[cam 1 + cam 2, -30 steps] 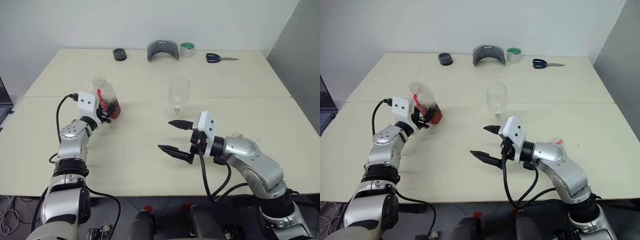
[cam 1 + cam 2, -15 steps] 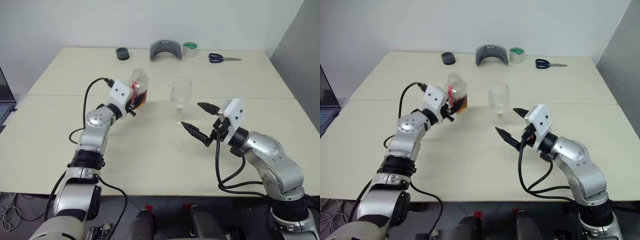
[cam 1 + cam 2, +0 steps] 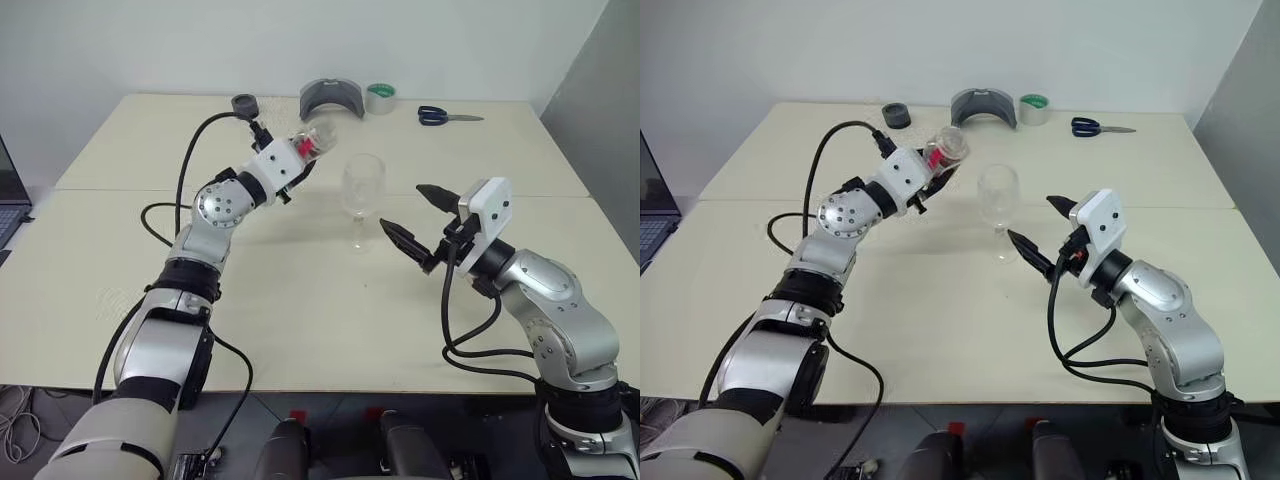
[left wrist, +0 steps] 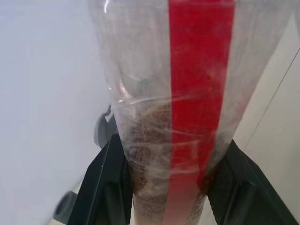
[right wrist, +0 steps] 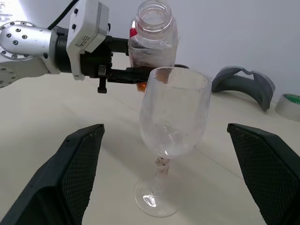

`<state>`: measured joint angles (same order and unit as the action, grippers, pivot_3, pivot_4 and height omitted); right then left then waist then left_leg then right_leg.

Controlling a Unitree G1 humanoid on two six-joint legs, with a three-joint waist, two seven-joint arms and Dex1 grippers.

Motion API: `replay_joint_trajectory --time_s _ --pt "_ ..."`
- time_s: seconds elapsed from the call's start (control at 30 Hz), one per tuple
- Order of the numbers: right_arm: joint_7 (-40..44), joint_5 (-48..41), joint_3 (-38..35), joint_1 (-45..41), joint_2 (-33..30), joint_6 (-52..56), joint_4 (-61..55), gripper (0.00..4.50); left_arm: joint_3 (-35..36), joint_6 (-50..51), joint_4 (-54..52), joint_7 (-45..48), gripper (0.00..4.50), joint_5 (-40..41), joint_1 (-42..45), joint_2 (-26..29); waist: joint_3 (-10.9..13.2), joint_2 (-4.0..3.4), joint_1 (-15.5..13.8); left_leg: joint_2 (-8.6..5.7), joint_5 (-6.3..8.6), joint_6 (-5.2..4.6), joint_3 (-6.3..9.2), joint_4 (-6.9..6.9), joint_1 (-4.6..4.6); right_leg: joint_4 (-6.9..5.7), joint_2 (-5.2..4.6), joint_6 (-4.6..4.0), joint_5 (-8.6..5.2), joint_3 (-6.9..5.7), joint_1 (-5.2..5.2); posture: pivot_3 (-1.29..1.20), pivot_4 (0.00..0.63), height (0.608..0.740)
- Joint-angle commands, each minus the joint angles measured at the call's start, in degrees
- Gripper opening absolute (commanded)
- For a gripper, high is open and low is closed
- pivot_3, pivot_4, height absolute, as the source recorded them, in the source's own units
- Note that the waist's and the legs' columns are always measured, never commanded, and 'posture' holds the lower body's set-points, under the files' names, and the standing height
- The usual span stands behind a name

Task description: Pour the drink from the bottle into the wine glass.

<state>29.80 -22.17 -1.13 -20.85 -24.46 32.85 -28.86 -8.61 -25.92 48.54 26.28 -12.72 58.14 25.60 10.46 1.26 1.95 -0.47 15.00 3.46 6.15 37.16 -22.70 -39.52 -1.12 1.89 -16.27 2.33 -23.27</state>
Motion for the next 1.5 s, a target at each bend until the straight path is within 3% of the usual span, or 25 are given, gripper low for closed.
replay_joint_trajectory --time_s 0.03,0.47,1.5 --pt "-0.16 -1.04 -0.84 -1.00 -0.26 -0.12 -1.01 4.50 -1.19 -5.87 1.92 -3.47 1.68 -3.28 3.80 1.14 0.00 0.00 0.00 0.00 0.00 0.00 0.00 0.00 0.00 0.00 0.00 0.00 0.00 0.00 0.00 0.00 0.150 0.740" --pt "0.72 -0.96 -0.44 -1.19 0.52 -2.23 0.15 4.50 -7.25 -15.18 9.07 -17.20 1.68 -16.08 9.67 3.40 0.00 0.00 0.01 -0.02 0.00 0.00 0.01 0.01 -0.01 -0.02 0.00 0.00 0.00 -0.02 -0.01 0.00 0.150 0.740" --pt "-0.27 0.82 2.60 -0.33 3.81 -5.70 1.11 4.50 -14.97 -17.34 15.65 -35.01 1.68 -28.70 16.34 4.88 0.00 0.00 0.03 -0.04 -0.01 0.01 0.01 0.03 -0.05 -0.07 0.00 0.00 0.00 -0.03 -0.05 0.00 0.150 0.740"
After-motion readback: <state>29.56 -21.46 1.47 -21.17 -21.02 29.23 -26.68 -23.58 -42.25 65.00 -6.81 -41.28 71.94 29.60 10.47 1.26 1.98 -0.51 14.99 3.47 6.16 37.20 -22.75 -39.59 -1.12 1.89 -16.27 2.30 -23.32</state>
